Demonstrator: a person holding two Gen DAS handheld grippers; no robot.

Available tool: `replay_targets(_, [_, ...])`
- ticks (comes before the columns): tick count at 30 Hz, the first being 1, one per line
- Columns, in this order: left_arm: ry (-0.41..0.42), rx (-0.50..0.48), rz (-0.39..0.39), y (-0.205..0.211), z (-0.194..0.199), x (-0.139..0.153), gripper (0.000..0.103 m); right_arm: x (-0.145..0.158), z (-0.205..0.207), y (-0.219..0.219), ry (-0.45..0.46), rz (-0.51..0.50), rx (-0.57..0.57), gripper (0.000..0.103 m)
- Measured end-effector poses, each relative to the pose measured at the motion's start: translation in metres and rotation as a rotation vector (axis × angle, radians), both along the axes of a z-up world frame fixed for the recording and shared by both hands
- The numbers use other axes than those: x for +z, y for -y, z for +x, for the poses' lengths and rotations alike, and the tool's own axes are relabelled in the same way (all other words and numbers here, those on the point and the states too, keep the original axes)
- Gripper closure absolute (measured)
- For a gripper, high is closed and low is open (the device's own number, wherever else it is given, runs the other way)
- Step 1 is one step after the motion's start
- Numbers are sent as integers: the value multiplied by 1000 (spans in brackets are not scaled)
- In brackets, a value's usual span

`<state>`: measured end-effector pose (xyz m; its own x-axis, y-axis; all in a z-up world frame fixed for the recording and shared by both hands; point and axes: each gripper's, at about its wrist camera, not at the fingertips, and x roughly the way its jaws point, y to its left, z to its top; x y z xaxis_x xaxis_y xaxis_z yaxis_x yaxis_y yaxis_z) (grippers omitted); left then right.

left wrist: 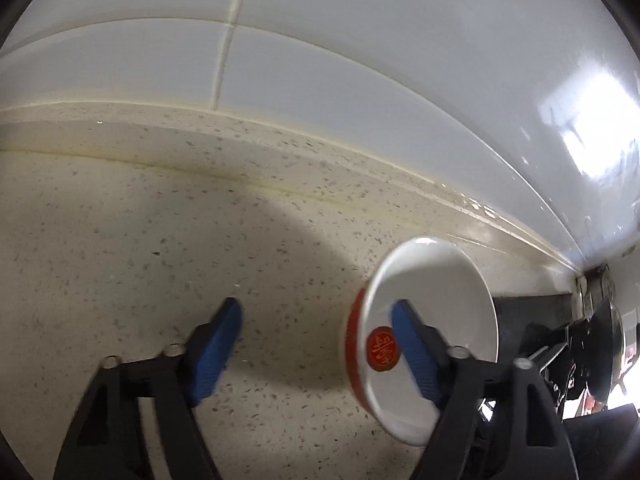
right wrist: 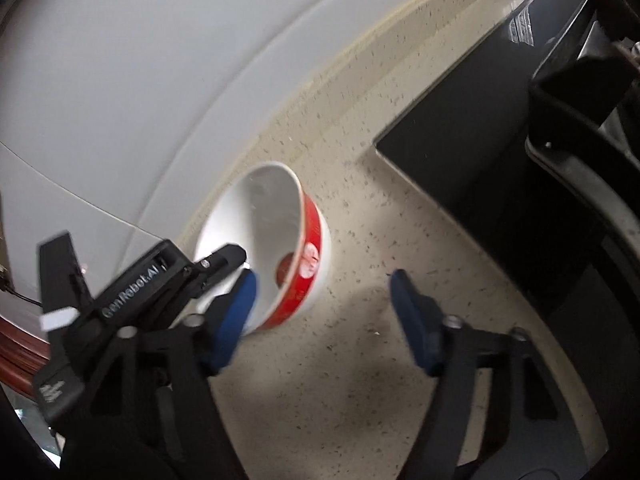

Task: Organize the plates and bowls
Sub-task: 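Grasp the red-band bowl rim with both tools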

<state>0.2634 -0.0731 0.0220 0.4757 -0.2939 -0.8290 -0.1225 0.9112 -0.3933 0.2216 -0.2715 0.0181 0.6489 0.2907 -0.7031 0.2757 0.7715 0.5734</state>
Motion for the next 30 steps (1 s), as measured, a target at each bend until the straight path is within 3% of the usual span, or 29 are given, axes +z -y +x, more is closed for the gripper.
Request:
replay_targets(1, [4,-1,30,4,-1,0,51,-2,0,0,6,18,8,41])
replay_targets(2, [3,-9,64,8,-2,1,59,-4,0,1,23,43,23,59])
replay_targets(3, [10,-36,74,14,-4,2,63,-6,1,0,38,62,45,70])
replay_targets(4, [14,-59,35,17,-7,2,78,-4,1,-2,42,57,58,73])
replay_targets(5, [12,-65,17,19,-9,2,83,-3,-1,-3,42,39,59,76])
replay_targets(9, [26,-68,80,27,-25,11,84,-4,-9,-1,31,25,55,80])
replay_targets(17, [-18,-78,79,28,-69,10,90,-3,-40,6,28,13,27,82])
replay_targets(22, [-25,-109,80,39,-112,20,90,7,-82,11,56,-23,0,82])
replay_targets(30, [34,-213,73,60,-207,49,90,46,-189,25,180,-102,-74,82])
